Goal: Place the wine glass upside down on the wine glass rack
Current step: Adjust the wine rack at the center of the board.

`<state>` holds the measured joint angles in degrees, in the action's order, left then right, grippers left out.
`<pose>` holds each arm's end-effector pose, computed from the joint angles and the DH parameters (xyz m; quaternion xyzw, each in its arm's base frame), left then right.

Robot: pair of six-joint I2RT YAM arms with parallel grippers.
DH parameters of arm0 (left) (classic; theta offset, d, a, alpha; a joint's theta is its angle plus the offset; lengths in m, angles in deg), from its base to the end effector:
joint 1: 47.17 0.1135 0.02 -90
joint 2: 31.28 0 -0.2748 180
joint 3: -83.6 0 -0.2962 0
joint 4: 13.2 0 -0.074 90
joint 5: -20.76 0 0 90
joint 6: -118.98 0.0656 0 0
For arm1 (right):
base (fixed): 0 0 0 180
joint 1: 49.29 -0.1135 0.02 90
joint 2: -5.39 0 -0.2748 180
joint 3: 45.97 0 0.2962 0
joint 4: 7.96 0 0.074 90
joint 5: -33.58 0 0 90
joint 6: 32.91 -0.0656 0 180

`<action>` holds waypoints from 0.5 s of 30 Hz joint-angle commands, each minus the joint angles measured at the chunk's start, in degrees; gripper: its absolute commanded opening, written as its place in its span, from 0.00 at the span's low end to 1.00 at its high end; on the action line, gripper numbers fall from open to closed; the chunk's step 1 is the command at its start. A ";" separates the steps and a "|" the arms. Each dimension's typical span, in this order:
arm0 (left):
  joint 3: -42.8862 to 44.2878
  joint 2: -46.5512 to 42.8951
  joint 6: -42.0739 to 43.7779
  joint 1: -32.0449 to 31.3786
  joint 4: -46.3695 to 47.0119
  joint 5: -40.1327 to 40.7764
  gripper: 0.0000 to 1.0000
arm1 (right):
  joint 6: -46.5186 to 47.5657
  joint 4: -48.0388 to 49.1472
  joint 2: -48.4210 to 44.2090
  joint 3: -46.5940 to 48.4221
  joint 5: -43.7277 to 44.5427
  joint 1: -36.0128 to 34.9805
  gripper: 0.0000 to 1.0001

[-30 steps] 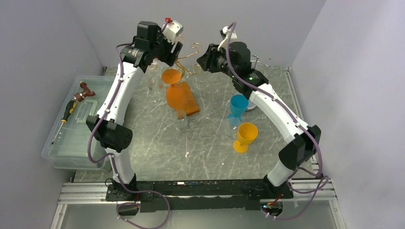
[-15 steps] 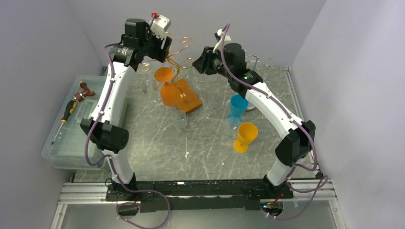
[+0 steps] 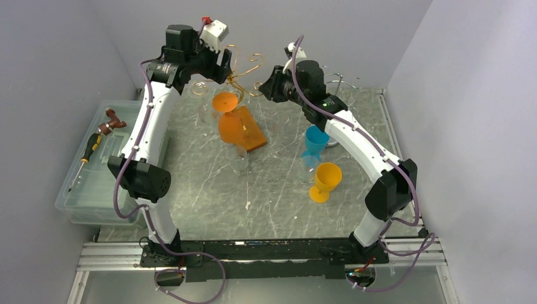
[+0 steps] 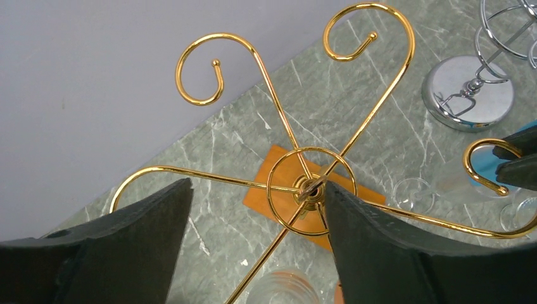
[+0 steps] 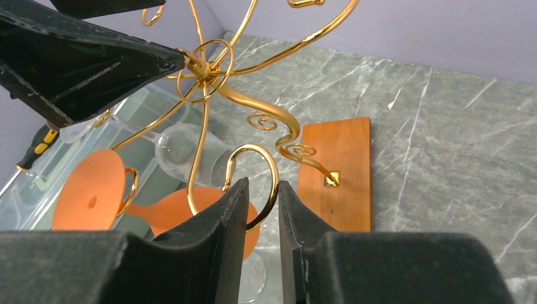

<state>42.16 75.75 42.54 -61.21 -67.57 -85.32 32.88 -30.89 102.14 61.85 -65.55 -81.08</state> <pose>0.4605 -0.1339 0.4780 0.2719 0.7827 -0.1188 0.5472 0.4015 0.2611 0.4147 -0.1012 0.7689 0.3495 0.5257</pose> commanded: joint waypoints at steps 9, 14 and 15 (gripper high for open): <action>9.20 -1.24 -2.25 0.38 0.74 -0.59 0.99 | -1.78 2.68 -1.47 -3.08 -0.04 0.62 0.11; 8.56 -2.26 4.91 1.81 -6.00 7.64 0.89 | -2.40 2.24 -1.42 -3.39 0.63 0.70 0.09; 8.35 -2.42 5.05 2.78 -7.29 8.01 0.86 | -2.46 2.23 -1.41 -3.53 0.75 0.68 0.09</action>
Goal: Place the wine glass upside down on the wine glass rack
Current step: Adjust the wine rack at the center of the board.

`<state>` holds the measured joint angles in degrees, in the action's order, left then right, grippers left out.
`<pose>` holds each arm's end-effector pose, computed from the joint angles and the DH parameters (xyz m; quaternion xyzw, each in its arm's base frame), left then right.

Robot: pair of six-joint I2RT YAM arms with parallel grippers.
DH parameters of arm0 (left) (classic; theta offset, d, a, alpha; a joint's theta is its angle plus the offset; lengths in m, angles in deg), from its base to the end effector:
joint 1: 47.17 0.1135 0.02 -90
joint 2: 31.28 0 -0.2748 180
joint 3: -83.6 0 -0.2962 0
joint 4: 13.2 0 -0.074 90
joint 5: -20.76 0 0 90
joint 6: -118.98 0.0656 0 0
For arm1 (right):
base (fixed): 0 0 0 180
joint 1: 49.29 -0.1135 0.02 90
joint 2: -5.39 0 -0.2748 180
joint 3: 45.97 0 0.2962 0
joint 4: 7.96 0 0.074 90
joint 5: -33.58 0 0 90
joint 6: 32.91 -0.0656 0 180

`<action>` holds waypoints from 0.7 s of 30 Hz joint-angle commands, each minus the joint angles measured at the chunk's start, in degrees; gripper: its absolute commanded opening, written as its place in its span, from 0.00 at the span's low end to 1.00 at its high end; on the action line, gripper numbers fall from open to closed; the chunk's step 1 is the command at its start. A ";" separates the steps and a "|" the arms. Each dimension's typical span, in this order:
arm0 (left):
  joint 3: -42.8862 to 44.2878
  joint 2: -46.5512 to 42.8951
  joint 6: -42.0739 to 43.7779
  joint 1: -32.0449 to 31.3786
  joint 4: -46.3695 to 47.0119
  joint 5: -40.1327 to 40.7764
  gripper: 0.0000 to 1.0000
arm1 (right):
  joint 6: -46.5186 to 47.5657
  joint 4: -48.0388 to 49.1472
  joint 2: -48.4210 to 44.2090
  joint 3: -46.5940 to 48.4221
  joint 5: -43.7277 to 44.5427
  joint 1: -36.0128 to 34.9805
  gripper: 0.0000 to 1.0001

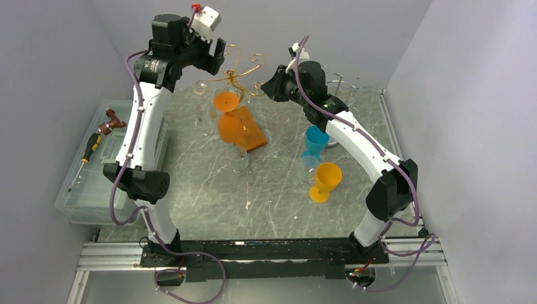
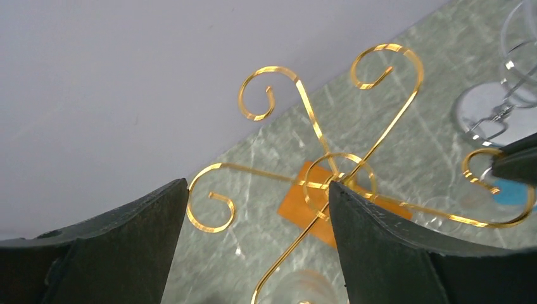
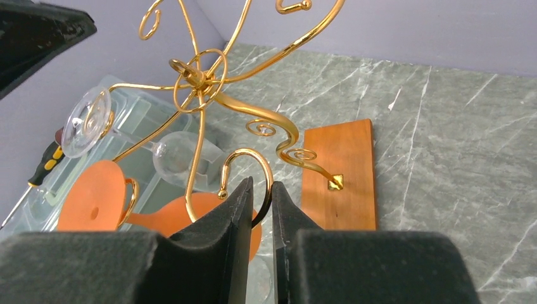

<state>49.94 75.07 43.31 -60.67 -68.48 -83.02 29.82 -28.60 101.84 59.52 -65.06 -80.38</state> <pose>0.4409 -0.1219 0.5312 0.2604 0.7485 -0.0910 0.6030 0.4055 0.2560 0.4052 -0.0733 0.7707 0.3582 0.5218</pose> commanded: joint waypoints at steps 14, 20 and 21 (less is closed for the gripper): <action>1.87 2.92 5.00 8.57 -12.64 1.33 0.70 | -0.63 -1.11 -0.69 -1.35 -0.16 0.15 0.05; 5.51 8.54 5.01 8.57 -10.26 1.08 0.66 | -1.66 -0.49 -1.32 -3.08 -0.88 0.15 0.04; 6.35 9.29 5.01 8.57 -9.95 1.07 0.66 | -1.83 -0.15 -1.51 -3.48 -1.12 0.15 0.03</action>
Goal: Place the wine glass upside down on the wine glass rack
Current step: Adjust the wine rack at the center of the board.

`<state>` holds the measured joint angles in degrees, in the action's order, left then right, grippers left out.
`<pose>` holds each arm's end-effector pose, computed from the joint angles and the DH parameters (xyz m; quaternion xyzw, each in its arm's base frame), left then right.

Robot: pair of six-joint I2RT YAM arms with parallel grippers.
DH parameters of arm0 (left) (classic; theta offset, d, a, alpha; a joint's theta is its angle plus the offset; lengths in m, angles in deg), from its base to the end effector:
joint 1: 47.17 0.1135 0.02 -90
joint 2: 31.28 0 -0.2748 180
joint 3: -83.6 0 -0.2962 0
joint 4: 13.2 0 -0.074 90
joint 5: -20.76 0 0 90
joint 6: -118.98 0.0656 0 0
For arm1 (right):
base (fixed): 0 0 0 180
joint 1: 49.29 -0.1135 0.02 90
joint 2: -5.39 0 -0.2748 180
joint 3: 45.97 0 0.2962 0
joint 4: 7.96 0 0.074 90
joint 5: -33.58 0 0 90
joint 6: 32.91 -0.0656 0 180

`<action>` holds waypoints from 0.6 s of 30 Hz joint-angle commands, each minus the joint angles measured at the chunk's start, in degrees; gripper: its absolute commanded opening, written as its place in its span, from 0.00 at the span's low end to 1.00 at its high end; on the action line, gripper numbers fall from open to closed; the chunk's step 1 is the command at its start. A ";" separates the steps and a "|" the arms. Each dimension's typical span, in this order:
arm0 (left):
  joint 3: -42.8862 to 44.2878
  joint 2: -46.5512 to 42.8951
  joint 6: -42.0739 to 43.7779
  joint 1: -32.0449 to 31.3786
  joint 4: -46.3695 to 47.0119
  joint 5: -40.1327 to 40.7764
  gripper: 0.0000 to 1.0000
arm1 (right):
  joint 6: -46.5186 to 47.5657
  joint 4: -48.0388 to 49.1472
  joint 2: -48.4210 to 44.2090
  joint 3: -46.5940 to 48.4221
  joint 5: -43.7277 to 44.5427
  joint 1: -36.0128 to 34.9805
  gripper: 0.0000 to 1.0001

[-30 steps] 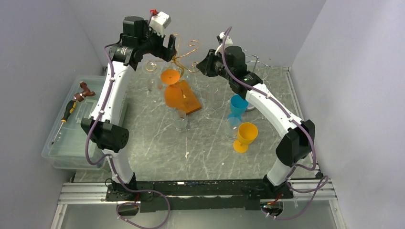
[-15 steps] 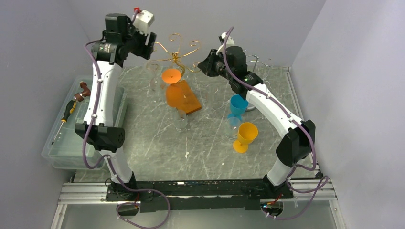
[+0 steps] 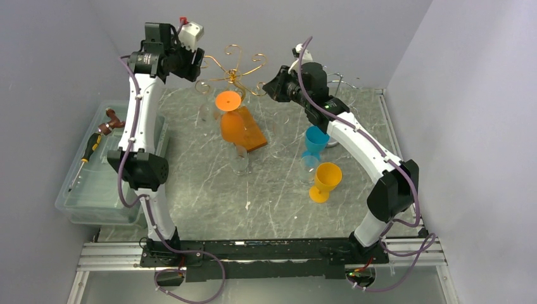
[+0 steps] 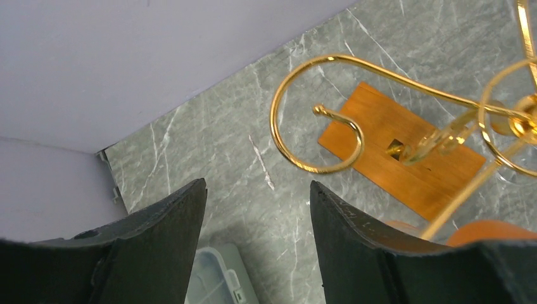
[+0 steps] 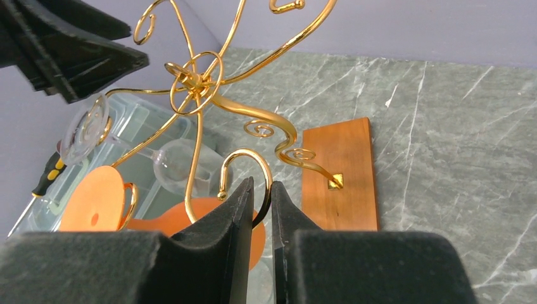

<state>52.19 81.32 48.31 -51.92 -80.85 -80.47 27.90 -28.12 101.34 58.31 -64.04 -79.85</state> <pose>0.4803 -0.0527 0.4686 0.2279 0.8399 -0.0232 0.4920 0.4069 0.2503 0.4012 -0.0511 0.7739 0.3581 0.5198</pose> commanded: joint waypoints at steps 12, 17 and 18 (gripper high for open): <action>7.89 6.63 0.08 -0.69 9.30 -3.46 0.66 | -2.89 0.43 -0.74 -3.46 -5.17 -2.27 0.02; 8.98 7.90 0.20 -1.12 10.67 -3.61 0.65 | -3.31 0.65 -1.66 -4.45 -4.43 -4.16 0.02; 8.99 7.97 0.44 -1.25 10.86 -3.55 0.65 | -3.59 0.69 -1.91 -4.70 -4.42 -4.44 0.01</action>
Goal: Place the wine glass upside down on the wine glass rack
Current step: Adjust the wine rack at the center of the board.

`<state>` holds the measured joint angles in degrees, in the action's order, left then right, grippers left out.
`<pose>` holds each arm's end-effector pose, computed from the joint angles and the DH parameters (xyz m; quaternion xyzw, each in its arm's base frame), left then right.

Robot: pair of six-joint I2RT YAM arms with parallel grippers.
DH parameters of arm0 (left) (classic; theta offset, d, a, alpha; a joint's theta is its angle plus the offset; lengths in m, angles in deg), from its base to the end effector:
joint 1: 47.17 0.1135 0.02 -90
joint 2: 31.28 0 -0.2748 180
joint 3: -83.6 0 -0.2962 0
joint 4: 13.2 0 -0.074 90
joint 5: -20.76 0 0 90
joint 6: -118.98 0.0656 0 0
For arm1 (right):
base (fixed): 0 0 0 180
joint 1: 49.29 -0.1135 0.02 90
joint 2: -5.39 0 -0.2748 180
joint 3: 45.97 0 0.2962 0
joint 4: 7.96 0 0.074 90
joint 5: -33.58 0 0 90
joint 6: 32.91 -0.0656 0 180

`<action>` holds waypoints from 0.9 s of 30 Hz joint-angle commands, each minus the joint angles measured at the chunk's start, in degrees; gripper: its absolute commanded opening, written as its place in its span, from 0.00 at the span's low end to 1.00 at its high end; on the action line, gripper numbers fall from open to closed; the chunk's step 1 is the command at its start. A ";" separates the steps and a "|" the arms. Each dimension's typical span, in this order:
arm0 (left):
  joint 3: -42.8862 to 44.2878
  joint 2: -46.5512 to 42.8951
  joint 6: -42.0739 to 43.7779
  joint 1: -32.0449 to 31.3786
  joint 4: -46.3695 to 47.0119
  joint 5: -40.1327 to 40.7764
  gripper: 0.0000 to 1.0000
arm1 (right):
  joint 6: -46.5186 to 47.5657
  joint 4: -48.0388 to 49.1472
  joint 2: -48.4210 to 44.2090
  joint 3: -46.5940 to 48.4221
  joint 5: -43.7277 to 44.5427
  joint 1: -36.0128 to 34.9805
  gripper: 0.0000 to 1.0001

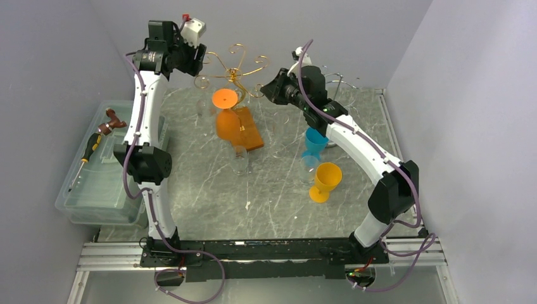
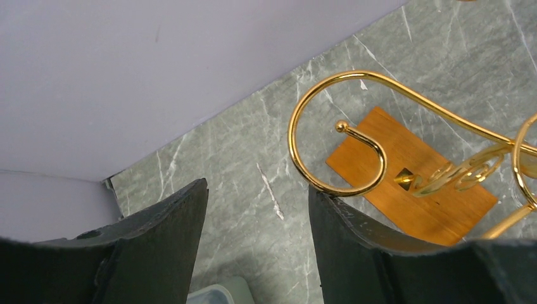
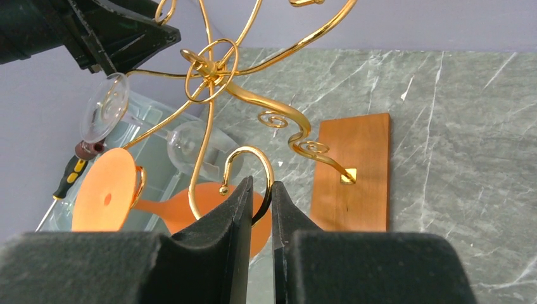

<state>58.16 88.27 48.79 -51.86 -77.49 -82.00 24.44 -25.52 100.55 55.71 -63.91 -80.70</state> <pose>0.5156 -0.0568 0.4550 0.2368 0.8261 -0.0290 0.5105 0.4013 0.2551 0.3942 -0.0332 0.7706 0.3792 0.5111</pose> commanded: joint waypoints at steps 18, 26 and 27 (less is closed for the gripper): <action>6.00 4.18 4.05 -5.44 10.56 -0.69 0.66 | -2.72 -1.69 -2.02 -5.19 -3.87 -5.90 0.04; -0.45 -1.35 6.05 -7.18 14.36 2.26 0.79 | -1.87 -3.54 -3.80 -6.37 -2.82 -3.58 0.21; -1.06 -2.06 6.22 -7.18 14.50 3.00 0.82 | -1.71 -3.76 -3.95 -6.35 -3.04 -3.16 0.24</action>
<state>59.05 91.20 54.65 -56.27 -64.88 -76.64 20.92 -25.12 96.59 51.08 -63.60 -84.18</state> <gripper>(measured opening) 0.778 0.208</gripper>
